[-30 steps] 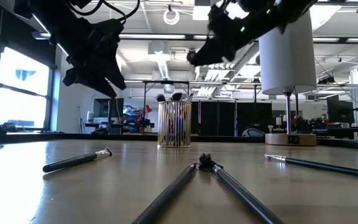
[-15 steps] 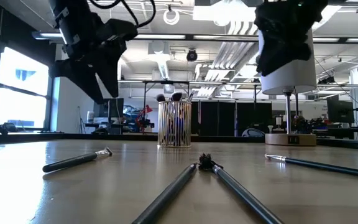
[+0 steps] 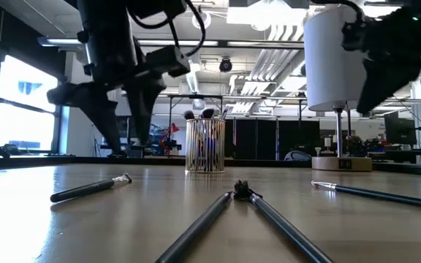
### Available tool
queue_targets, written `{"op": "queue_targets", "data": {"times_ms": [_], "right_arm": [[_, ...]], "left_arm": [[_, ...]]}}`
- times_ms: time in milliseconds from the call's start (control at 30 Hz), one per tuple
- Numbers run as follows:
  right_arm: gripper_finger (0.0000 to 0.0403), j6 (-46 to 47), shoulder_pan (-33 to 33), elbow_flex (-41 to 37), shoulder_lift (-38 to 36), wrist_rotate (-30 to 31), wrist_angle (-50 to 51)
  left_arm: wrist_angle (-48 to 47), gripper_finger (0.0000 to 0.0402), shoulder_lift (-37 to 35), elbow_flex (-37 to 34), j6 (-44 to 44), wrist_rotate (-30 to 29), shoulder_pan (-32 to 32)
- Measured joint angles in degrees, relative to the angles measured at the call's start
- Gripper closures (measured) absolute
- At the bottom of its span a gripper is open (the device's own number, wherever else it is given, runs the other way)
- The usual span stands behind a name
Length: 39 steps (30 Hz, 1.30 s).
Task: Put items in baskets/containers
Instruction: Put the black eyeshadow brush into the gold container
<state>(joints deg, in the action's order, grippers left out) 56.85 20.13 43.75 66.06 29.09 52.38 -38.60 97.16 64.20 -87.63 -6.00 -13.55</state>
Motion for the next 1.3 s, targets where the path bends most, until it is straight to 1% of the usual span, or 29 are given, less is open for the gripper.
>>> {"op": "queue_targets", "data": {"times_ms": [133, 333, 400, 533, 767, 833, 933, 1033, 1167, 1200, 1300], "right_arm": [[0.0285, 2.4, 3.0, -5.4, -2.8, -2.2, -5.5], [0.0284, 2.2, 5.6, -9.0, -8.5, -2.9, -11.4], [0.0285, 2.3, 6.0, -9.7, -10.2, -2.8, -12.3], [0.0285, 1.4, 6.6, -10.2, -13.0, -2.4, -13.0], [0.0285, -1.6, 6.6, -10.2, -15.1, -1.7, -13.7], [0.0285, -1.7, 6.6, -10.2, -15.1, -1.0, -13.7], [0.0284, -1.8, 6.6, -10.2, -15.1, -0.1, -13.7], [0.0285, -1.8, 6.6, -10.2, -15.1, 0.1, -13.6], [0.0284, -1.8, 6.6, -10.2, -15.1, 0.1, -13.0], [0.0284, -1.8, 6.6, -10.2, -15.1, 0.1, -12.8], [0.0285, -1.8, 6.6, -10.2, -15.1, 0.1, -12.3]], "left_arm": [[1.7, 0.0218, 2.6, 0.0, 0.2, 1.7, 0.0], [2.3, 0.0218, 4.8, -0.1, 0.7, 3.7, 0.0], [3.6, 0.0218, 5.9, 0.0, 0.8, 3.8, 0.0], [3.3, 0.0218, 7.4, 0.0, 0.7, 4.3, 0.0], [3.8, 0.0224, 7.8, 0.0, -0.2, 1.6, 0.0], [3.5, 0.0238, 7.8, 0.0, -1.1, 1.3, 0.0], [3.3, 0.0271, 7.8, 0.0, -2.1, 1.8, 0.0], [3.0, 0.0315, 7.9, -0.1, -2.7, 2.6, 0.1], [3.3, 0.0386, 8.0, -0.1, -2.8, 2.6, 0.1], [3.5, 0.0393, 8.0, -0.1, -2.8, 2.3, 0.0], [3.8, 0.0395, 7.3, -0.2, -2.9, 2.1, 0.0]]}}
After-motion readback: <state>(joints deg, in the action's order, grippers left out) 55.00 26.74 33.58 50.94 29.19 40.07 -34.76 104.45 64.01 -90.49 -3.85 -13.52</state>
